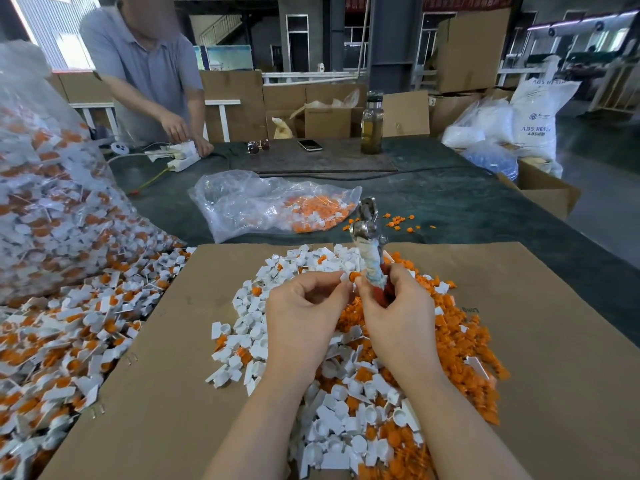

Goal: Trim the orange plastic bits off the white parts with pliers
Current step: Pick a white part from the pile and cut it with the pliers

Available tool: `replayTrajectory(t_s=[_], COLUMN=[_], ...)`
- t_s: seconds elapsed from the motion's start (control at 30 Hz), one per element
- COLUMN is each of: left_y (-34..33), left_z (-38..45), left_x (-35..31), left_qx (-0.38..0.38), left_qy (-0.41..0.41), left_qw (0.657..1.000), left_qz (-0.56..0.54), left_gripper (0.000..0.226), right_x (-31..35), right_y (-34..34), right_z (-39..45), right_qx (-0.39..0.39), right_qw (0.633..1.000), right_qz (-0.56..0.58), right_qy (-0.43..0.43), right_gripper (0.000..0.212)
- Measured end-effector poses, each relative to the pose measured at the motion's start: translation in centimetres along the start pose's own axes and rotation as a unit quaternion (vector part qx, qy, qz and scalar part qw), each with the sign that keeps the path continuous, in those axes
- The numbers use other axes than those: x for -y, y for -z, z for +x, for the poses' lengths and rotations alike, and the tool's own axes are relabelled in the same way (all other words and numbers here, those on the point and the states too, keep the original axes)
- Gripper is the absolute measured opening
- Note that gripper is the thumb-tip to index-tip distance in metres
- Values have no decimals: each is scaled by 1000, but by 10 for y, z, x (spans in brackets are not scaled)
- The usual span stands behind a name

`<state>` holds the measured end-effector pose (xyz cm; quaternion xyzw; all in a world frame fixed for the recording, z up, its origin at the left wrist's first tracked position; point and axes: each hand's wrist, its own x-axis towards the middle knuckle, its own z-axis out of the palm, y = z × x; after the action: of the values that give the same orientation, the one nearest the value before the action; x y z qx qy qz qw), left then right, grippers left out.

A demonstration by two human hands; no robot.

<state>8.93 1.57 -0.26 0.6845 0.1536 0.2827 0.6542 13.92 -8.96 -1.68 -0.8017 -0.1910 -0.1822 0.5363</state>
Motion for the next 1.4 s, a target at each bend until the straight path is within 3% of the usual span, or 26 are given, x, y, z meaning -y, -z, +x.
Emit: replayTrajectory(t_s=[0.33, 0.7, 1.03, 1.4], left_y=[0, 2, 13, 21], left_z=[0, 6, 14, 19], left_x=[1, 5, 5, 7], left_qx=[-6, -35, -48, -64], left_qy=[-17, 0, 5, -27], left_qw=[999, 999, 993, 988], left_qz=[26, 30, -105, -139], left_gripper=[19, 9, 4, 10], right_x=[-1, -3, 3, 4], right_y=[1, 5, 20, 29], right_z=[2, 6, 7, 8], right_qx=[23, 108, 199, 301], right_qw=[999, 992, 976, 952], right_qz=[4, 50, 45, -25], right_qy=[-26, -51, -79, -51], right_gripper=[8, 14, 7, 13])
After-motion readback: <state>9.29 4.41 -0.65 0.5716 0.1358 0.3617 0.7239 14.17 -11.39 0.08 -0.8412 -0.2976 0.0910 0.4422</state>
